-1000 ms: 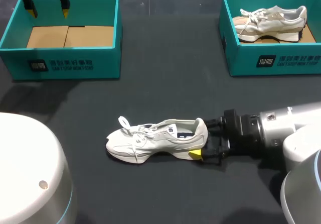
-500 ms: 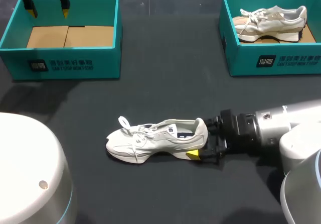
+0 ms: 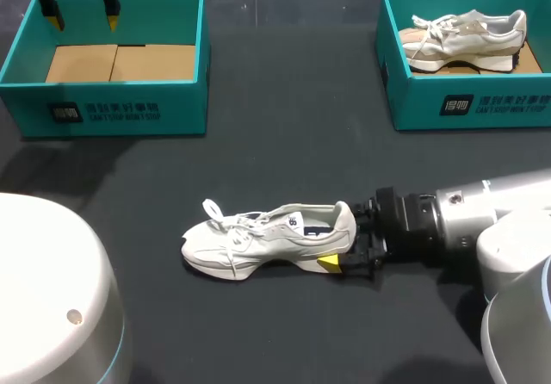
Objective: Take the shoe out of the shoebox, open the shoe tongue, remove and reinsert the insole, then place the shoe into the shoebox
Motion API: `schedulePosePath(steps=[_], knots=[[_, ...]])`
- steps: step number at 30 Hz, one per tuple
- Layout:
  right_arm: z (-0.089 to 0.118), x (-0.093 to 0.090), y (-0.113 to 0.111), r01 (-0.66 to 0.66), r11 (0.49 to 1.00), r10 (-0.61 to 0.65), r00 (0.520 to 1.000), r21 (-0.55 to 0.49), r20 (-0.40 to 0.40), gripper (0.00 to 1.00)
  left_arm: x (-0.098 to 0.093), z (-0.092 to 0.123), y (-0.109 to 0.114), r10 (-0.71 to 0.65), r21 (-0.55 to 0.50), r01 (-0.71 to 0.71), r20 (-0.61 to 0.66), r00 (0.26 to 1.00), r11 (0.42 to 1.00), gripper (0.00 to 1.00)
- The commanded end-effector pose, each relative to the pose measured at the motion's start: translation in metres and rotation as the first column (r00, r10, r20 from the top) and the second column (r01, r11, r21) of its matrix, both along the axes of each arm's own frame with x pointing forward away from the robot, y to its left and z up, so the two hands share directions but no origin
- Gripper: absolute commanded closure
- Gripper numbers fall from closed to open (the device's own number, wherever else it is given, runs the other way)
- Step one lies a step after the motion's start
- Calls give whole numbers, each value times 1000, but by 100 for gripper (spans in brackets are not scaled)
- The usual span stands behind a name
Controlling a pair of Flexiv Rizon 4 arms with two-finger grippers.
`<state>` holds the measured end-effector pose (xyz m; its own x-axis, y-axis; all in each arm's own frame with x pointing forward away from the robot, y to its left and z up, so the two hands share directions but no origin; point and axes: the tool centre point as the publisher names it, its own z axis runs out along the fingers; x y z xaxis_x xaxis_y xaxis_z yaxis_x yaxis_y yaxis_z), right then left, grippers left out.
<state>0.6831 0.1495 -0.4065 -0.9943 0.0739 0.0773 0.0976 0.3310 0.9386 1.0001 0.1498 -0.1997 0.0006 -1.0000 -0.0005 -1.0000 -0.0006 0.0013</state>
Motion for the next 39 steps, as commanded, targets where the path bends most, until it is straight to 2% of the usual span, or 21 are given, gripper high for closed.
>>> schedulePosePath(steps=[1,12,19,30,34,39], knots=[[0,1,3,-1,1000,1,1000,0,1,100,0,0,0,0,0,0,0,1000,1000,0],[0,1,3,-1,1000,1,1000,0,1,100,0,0,0,0,0,0,0,1000,1000,0],[0,1,3,-1,1000,1,1000,0,1,100,-44,8,-36,75,-27,-75,-7,997,997,0],[0,1,3,-1,1000,1,1000,0,1,100,-115,18,-105,-25,1,25,24,999,1000,0],[0,1,3,-1,1000,1,1000,0,1,100,-129,24,-128,-34,-9,34,10,999,999,0],[0,1,3,-1,1000,1,1000,0,1,100,-129,24,-128,-34,-9,34,10,999,999,0]])
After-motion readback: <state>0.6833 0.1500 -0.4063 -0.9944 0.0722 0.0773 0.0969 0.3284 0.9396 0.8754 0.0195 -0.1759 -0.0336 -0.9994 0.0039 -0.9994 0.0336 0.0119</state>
